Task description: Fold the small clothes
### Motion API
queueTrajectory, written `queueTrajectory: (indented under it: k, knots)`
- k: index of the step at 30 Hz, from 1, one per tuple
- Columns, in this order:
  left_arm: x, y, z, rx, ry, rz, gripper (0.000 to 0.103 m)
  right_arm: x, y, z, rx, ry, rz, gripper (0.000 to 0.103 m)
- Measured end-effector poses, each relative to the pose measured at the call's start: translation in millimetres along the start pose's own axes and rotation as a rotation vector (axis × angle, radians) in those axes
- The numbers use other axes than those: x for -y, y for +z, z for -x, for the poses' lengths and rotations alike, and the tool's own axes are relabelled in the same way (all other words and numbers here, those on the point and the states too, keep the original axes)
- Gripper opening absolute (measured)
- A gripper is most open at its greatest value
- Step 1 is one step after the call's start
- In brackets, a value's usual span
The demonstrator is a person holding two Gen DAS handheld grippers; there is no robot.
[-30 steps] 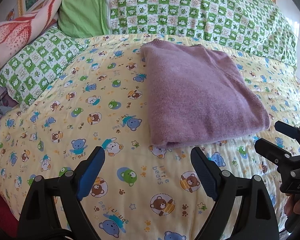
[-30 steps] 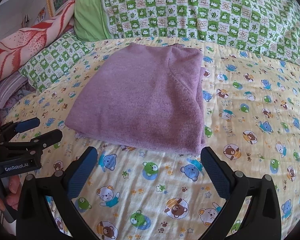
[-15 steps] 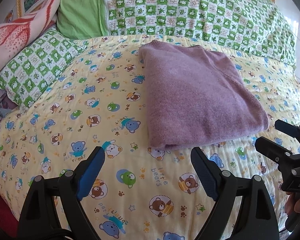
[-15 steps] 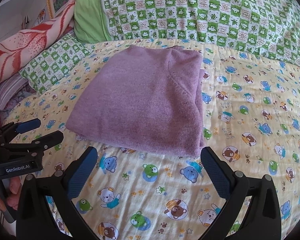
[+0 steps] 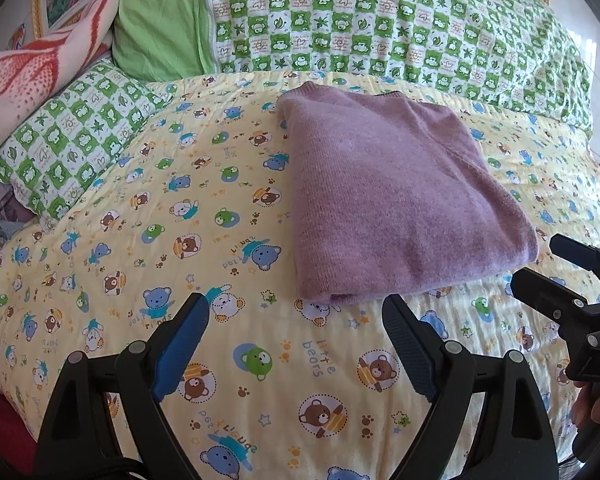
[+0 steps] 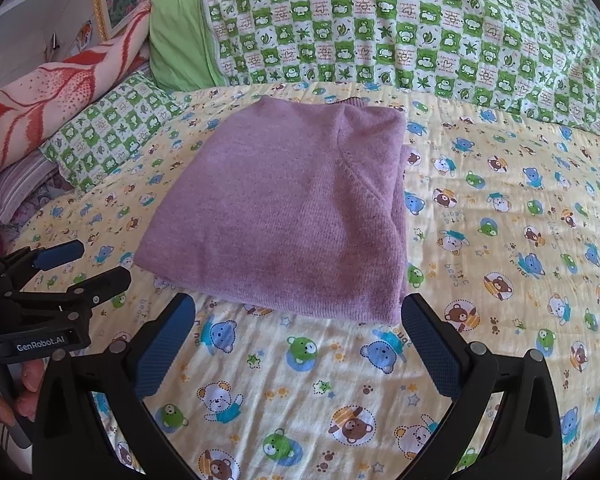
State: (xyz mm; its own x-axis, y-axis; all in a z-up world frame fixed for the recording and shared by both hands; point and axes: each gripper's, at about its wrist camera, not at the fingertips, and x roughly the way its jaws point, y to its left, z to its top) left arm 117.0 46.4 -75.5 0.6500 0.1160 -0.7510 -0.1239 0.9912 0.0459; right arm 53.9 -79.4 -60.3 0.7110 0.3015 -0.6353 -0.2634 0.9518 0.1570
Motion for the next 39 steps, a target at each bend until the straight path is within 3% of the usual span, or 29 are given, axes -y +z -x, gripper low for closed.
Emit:
queueTrajectory:
  k: [39]
  knots:
    - [9, 22, -1, 0.000, 0.006, -0.019, 0.089, 11, 20, -1, 0.021, 0.000, -0.012, 0.103]
